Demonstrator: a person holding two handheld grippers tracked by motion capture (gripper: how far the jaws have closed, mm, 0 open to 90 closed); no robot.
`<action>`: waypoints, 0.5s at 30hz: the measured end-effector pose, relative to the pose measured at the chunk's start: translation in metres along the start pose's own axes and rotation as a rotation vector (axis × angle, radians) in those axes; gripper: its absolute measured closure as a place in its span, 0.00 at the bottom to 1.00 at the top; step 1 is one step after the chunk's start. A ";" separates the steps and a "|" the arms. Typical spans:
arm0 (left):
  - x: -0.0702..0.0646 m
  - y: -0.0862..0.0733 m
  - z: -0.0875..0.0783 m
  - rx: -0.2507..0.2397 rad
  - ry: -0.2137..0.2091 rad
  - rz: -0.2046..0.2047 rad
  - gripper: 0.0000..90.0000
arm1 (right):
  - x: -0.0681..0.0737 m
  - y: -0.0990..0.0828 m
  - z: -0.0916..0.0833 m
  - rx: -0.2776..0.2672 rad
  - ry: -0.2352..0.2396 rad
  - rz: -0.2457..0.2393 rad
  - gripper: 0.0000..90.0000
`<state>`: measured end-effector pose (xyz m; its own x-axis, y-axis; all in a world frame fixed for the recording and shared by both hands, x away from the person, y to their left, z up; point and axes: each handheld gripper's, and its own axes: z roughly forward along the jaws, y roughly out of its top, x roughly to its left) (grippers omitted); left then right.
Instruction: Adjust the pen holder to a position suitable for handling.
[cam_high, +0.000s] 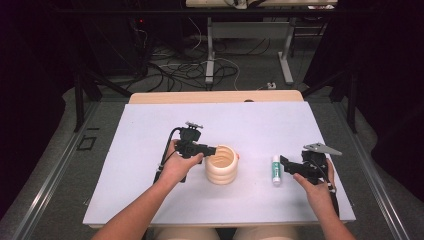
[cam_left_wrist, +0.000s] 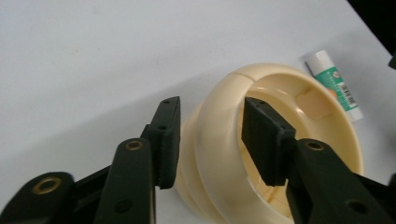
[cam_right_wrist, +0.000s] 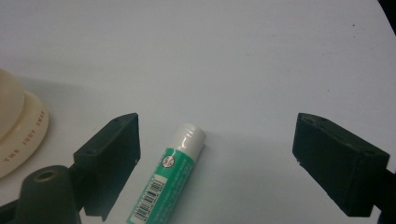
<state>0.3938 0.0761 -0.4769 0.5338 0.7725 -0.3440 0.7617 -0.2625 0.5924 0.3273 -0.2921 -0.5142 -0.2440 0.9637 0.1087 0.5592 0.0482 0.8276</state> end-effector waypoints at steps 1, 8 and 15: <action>0.000 -0.001 -0.001 -0.010 -0.005 0.008 0.59 | 0.000 0.000 0.000 0.002 0.002 0.003 0.16; 0.002 -0.006 -0.012 -0.084 -0.010 0.036 0.48 | 0.006 0.002 0.002 0.027 0.005 -0.006 0.11; 0.009 -0.011 -0.026 -0.152 0.019 0.043 0.37 | 0.009 0.006 0.001 0.024 -0.007 0.007 0.06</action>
<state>0.3807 0.1012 -0.4672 0.5568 0.7734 -0.3032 0.6730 -0.2060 0.7103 0.3287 -0.2828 -0.5089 -0.2347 0.9658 0.1105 0.5796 0.0478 0.8135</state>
